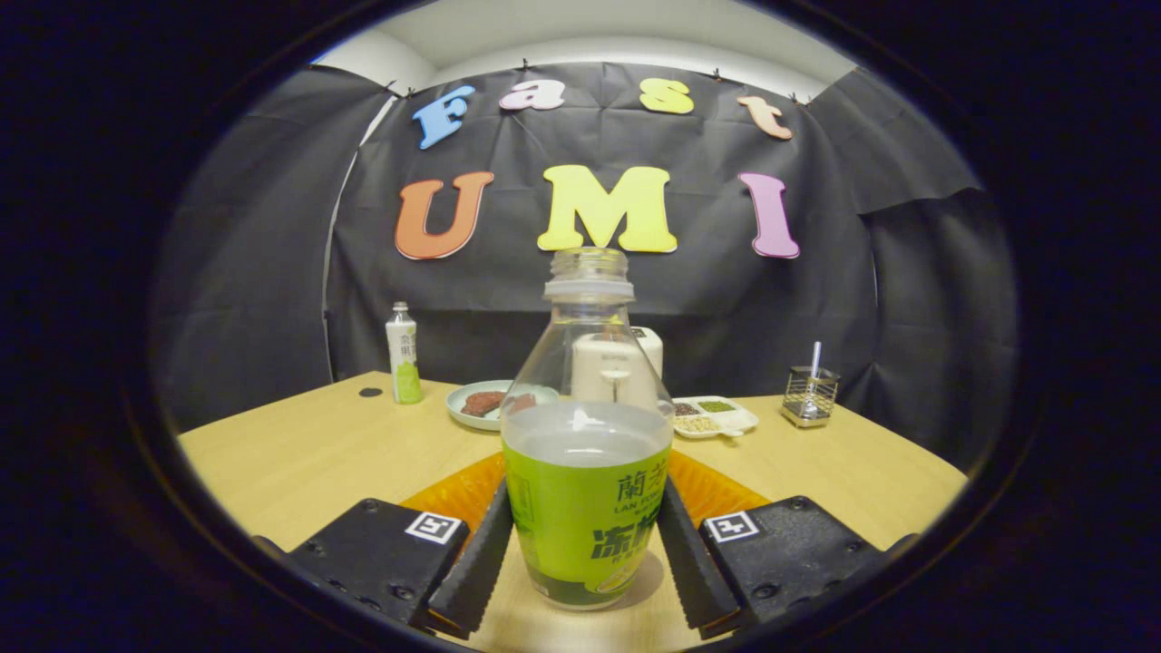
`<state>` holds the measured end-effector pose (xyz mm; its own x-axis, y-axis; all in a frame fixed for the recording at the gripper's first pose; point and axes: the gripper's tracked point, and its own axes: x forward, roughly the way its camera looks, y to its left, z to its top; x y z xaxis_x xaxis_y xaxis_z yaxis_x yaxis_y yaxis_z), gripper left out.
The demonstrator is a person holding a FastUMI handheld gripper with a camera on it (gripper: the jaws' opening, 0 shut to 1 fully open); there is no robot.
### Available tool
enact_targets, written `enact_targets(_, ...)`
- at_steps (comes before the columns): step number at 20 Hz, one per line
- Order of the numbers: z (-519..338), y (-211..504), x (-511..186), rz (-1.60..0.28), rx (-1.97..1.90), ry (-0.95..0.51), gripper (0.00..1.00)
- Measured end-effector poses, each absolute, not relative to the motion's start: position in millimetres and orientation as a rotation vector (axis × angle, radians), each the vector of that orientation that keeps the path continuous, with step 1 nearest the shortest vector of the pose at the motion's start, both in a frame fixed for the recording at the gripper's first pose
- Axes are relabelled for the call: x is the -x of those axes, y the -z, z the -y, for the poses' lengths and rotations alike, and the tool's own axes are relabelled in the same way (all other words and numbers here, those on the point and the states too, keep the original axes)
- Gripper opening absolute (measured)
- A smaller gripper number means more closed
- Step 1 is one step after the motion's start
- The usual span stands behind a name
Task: Take the bottle from table, then pour the juice into the cup, finally place the bottle on the coaster
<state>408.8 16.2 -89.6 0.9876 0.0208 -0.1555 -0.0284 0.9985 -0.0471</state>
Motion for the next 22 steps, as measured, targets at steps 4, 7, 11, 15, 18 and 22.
enact_targets(4,-7.2,104.9,-418.6,-0.173,0.028,-0.03,0.83)
enact_targets(7,-3.5,101.1,-416.2,-0.148,-0.019,-0.022,0.91)
enact_targets(11,-7.1,102.1,-411.7,-0.139,-0.046,-0.03,1.0)
enact_targets(15,-6.5,94.1,-396.3,-0.138,-0.026,-0.024,1.0)
enact_targets(18,-6.4,86.1,-377.7,-0.124,-0.023,-0.02,1.0)
enact_targets(22,-12.1,70.7,-337.4,-0.084,-0.021,-0.03,1.0)
